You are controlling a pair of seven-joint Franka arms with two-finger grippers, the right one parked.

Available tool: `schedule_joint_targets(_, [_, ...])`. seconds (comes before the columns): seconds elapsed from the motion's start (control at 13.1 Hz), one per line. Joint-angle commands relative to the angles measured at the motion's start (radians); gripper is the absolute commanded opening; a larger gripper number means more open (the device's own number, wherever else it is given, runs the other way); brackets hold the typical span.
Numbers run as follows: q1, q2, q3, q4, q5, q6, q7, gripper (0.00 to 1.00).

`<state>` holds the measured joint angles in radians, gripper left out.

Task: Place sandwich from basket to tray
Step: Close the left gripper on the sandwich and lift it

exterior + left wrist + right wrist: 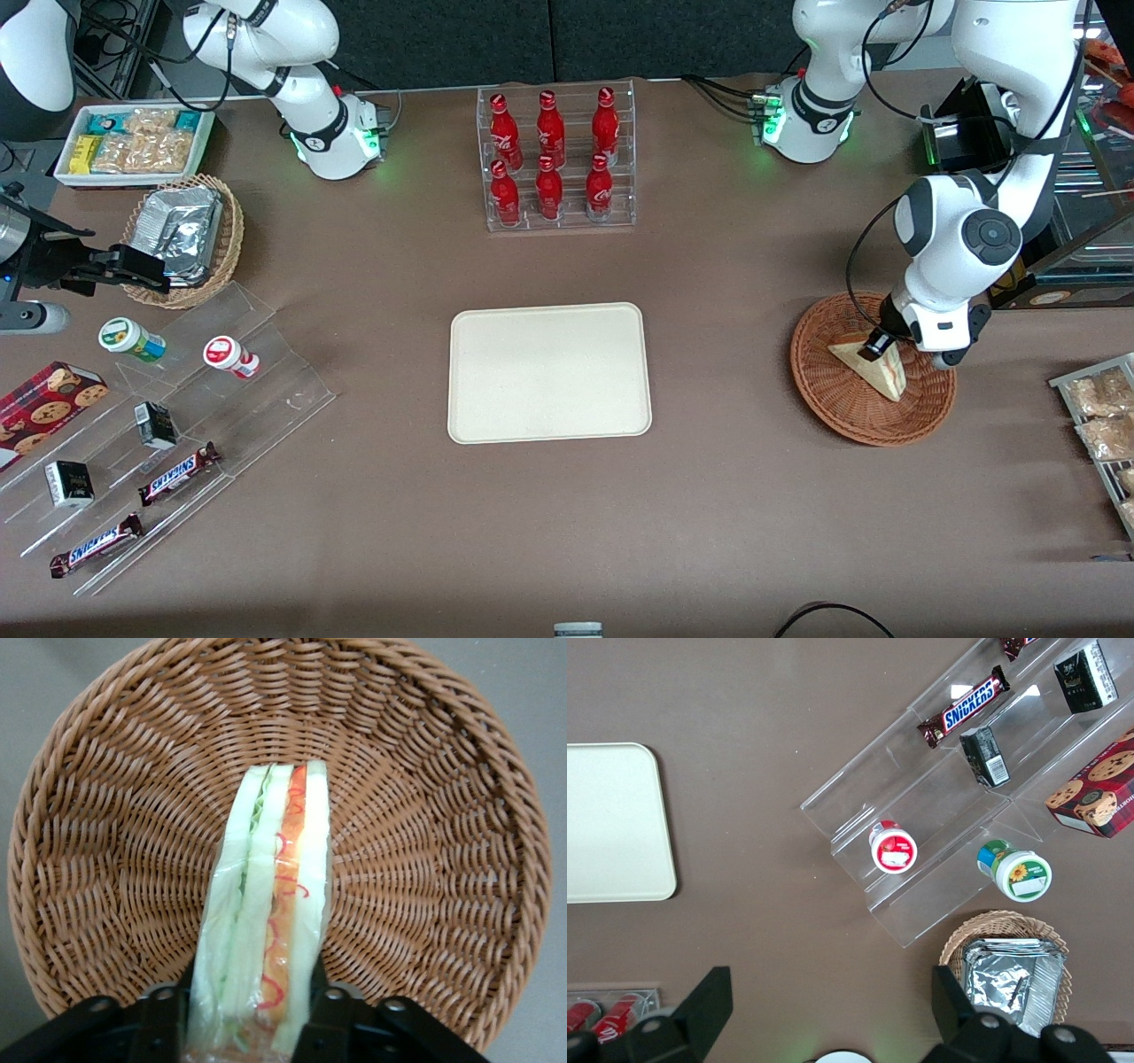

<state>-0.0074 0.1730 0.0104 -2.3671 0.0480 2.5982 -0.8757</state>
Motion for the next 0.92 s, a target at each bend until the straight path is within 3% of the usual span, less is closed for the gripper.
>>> schedule_joint_targets(0.0, [-0.008,-0.016,-0.016,0.028,0.001,-0.01,-0.023,0.0])
schedule_joint_targets(0.15, [-0.008,-0.053,-0.046,0.076,0.013,-0.12,-0.02,0.0])
schedule_joint_targets(0.38, [-0.008,-0.093,-0.122,0.253,0.057,-0.422,-0.011,0.0])
schedule_joint_targets(0.53, [-0.008,-0.093,-0.2,0.356,0.098,-0.582,-0.019,0.0])
schedule_joint_targets(0.84, [-0.008,-0.083,-0.39,0.501,0.089,-0.734,-0.038,0.0])
